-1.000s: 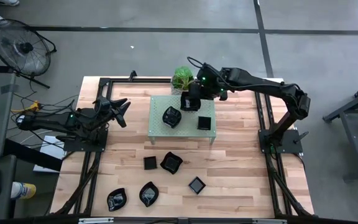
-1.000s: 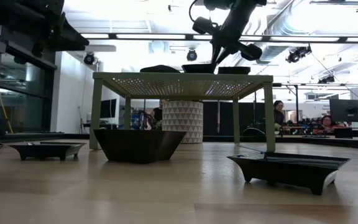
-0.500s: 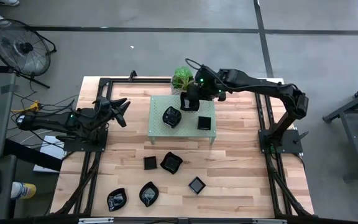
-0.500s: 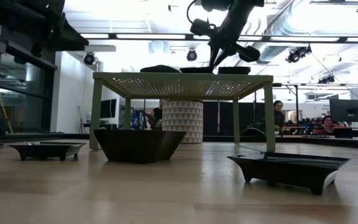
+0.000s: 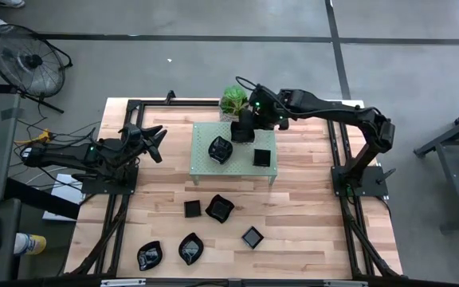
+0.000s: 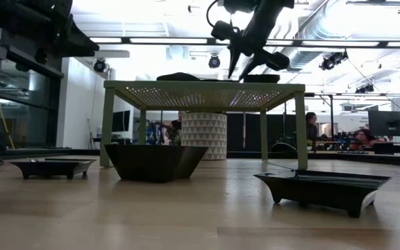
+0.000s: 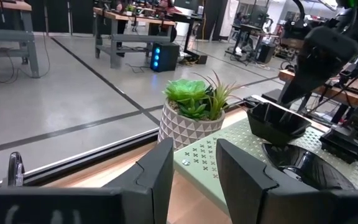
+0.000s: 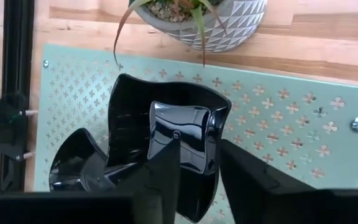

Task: Pick & Place Mini shaped plates
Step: Stack the black square plate on the other black square plate on the shelf

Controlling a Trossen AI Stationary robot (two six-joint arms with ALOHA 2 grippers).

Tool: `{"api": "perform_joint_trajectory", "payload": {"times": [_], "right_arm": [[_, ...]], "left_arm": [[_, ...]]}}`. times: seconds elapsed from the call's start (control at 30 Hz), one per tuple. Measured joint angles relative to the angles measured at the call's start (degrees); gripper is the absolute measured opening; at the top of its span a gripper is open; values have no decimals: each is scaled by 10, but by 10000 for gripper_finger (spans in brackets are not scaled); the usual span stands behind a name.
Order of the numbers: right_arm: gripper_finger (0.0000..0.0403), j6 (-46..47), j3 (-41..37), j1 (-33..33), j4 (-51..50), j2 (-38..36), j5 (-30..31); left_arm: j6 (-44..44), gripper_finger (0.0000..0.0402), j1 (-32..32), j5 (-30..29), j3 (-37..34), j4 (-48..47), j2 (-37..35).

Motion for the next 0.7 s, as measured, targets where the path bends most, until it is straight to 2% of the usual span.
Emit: {"api": "perform_joint_trajectory", "payload": {"times": [0.17,0.4,0.57,0.7], "right_arm": [[134,-38,0,0,-2,-19,9],[141,-123,0,1,-23,-94,43],[135,-207,0,23,-94,-143,88],[134,-244,-2,53,-147,-178,125]], "left_arm": [[0,120,0,-1,0,0,0],[-9,120,0,5,0,1,0],[-66,120,0,43,0,1,0],[-109,120,0,96,0,-3,0]]}}
